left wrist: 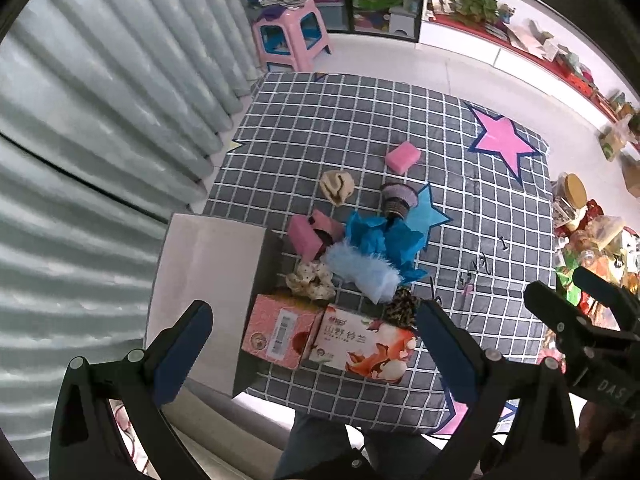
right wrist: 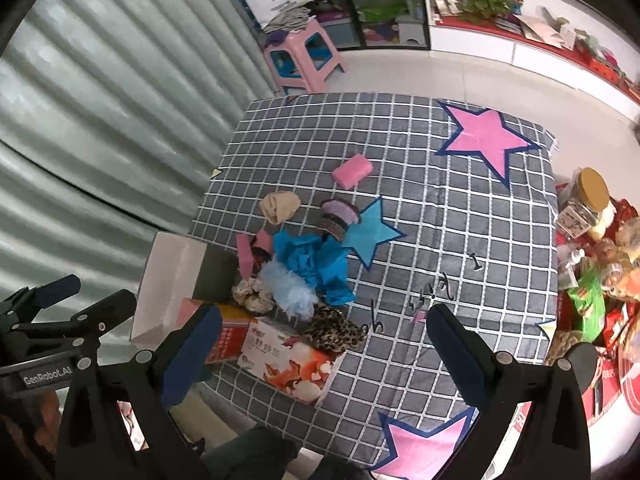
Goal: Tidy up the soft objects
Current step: 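Move both tools toward the pile of soft items on the mat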
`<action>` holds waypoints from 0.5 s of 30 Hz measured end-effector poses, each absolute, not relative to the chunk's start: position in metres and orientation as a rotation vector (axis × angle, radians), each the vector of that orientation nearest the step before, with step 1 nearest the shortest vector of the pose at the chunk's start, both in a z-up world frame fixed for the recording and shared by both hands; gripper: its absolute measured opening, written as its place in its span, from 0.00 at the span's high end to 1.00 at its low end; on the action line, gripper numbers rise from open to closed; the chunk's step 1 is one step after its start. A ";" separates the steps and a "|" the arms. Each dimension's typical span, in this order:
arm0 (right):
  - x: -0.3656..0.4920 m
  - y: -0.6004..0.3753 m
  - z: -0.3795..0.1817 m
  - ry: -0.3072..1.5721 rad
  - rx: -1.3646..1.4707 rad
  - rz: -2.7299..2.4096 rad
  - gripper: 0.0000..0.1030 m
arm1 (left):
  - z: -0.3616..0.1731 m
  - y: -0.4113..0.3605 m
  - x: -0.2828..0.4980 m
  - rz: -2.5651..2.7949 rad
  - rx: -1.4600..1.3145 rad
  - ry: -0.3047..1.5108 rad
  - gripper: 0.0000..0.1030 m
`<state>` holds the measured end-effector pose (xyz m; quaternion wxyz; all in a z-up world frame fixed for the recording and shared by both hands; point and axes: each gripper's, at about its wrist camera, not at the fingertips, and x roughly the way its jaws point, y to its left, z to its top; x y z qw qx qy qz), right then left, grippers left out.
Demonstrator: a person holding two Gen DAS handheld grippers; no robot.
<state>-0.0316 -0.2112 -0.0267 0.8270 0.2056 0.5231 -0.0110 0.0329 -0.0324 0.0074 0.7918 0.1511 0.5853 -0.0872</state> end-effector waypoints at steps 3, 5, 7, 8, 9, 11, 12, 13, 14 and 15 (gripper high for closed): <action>-0.031 -0.214 -0.030 1.121 0.442 -0.052 0.00 | 0.003 -0.033 0.038 -0.207 0.319 1.245 0.01; -0.031 -0.215 -0.033 1.129 0.443 -0.074 0.00 | -0.002 -0.033 0.045 -0.221 0.318 1.255 0.01; -0.029 -0.216 -0.037 1.140 0.460 -0.095 0.00 | -0.009 -0.033 0.054 -0.237 0.322 1.268 0.01; -0.028 -0.216 -0.040 1.148 0.461 -0.110 0.00 | -0.012 -0.034 0.058 -0.246 0.325 1.271 0.01; -0.026 -0.216 -0.043 1.156 0.466 -0.123 0.00 | -0.018 -0.035 0.065 -0.253 0.335 1.285 0.01; -0.022 -0.216 -0.050 1.176 0.485 -0.150 0.00 | -0.027 -0.036 0.076 -0.265 0.343 1.303 0.01; -0.020 -0.215 -0.055 1.186 0.499 -0.161 0.00 | -0.035 -0.037 0.084 -0.273 0.348 1.313 0.01; -0.017 -0.215 -0.059 1.196 0.508 -0.172 0.00 | -0.042 -0.037 0.091 -0.275 0.356 1.322 0.01; -0.015 -0.214 -0.064 1.212 0.520 -0.180 0.00 | -0.051 -0.038 0.100 -0.272 0.368 1.338 0.01; -0.012 -0.214 -0.070 1.221 0.528 -0.194 0.00 | -0.057 -0.038 0.106 -0.275 0.369 1.349 0.01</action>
